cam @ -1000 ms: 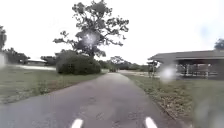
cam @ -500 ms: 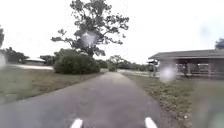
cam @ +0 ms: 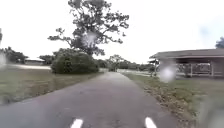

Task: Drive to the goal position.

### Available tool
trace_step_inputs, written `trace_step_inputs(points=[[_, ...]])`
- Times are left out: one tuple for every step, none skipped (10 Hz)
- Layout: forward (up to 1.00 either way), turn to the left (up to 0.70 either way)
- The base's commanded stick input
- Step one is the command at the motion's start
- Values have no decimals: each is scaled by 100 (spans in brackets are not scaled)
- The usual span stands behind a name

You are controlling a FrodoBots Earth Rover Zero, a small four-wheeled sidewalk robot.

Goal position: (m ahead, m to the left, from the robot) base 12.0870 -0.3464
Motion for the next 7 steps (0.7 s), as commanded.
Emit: trace_step_inputs(points=[[85, 0], [85, 0], [85, 0], [85, 0], [85, 0], [85, 0], [85, 0]])
